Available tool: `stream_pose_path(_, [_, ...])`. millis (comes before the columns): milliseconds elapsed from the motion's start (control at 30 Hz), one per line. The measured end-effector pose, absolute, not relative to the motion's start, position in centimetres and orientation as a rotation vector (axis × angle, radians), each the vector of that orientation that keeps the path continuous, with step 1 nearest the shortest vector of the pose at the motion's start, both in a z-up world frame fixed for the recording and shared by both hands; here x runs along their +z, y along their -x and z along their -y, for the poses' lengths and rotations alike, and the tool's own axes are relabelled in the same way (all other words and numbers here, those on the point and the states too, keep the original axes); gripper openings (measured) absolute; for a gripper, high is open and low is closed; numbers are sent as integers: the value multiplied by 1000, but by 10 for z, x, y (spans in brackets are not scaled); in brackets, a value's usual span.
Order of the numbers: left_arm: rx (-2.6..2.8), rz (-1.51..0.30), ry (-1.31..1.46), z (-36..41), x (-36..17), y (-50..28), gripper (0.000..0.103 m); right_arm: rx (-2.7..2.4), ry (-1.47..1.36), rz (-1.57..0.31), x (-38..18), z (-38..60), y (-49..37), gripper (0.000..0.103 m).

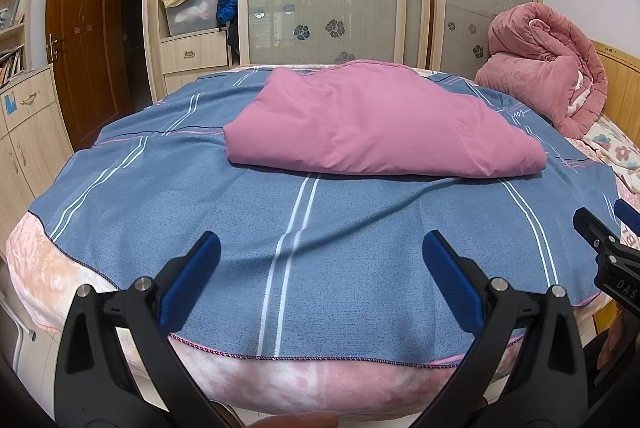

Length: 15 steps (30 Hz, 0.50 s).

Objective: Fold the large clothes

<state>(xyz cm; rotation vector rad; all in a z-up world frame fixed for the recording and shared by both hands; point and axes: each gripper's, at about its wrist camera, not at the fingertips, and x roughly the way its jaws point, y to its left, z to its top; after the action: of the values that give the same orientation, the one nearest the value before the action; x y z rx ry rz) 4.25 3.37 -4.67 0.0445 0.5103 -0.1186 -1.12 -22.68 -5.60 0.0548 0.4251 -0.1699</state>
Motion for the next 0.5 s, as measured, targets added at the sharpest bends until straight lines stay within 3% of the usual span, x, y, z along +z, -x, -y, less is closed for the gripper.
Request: stream_pose_path(500, [-121, -508, -48, -33, -47, -42, 101, -167, -52, -427, -55, 226, 12, 102])
